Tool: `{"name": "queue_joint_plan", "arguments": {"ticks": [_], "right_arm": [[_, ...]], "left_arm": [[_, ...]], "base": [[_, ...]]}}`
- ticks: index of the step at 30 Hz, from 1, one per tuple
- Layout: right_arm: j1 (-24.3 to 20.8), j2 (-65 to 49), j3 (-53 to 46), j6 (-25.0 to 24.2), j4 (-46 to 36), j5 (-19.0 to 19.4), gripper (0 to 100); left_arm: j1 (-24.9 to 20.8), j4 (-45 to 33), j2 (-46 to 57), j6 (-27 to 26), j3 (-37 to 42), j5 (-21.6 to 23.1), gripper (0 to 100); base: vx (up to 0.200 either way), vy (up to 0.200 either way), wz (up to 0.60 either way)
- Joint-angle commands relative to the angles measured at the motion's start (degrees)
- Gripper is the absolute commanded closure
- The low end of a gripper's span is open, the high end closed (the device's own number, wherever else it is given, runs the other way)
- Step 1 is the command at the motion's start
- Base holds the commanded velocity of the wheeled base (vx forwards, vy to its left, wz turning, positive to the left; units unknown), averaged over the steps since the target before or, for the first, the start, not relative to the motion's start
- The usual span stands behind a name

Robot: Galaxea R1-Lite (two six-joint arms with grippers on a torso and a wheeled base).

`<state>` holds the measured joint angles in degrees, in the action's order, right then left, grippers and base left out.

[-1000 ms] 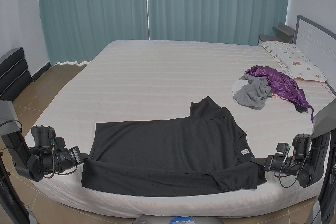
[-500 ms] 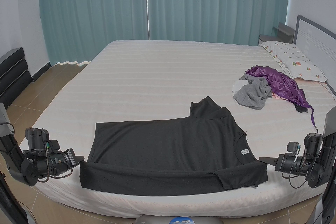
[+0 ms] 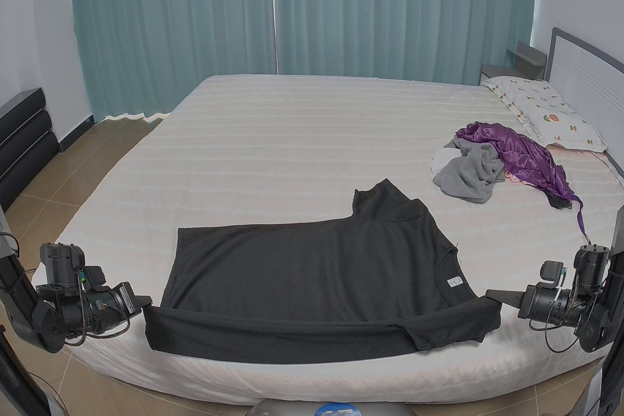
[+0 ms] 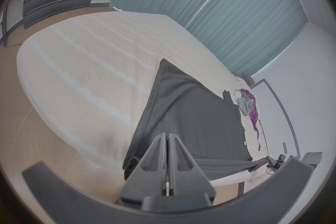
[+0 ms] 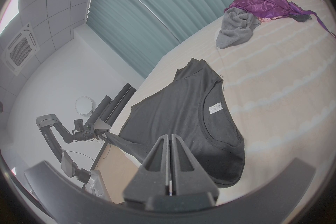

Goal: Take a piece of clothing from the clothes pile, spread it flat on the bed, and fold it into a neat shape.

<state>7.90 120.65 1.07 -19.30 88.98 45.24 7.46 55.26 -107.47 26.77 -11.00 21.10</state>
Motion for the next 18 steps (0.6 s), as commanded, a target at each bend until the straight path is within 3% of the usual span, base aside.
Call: {"name": "queue_joint_plan", "arguments": {"ticks": [1, 18], "right_arm": [[0.01, -1.73, -0.63, -0.13, 0.85, 0.02, 100], [-1.04, 6.62, 6.84, -0.74, 0.67, -2.0, 100]], "left_arm": [[0.63, 0.02, 0.07, 0.04, 0.19, -0.01, 100], [0.71, 0.11, -7.31, 0.39, -5.18, 0.08, 100]], "base": [[0.0, 0.0, 0.0], [0.0, 0.0, 0.0]]}}
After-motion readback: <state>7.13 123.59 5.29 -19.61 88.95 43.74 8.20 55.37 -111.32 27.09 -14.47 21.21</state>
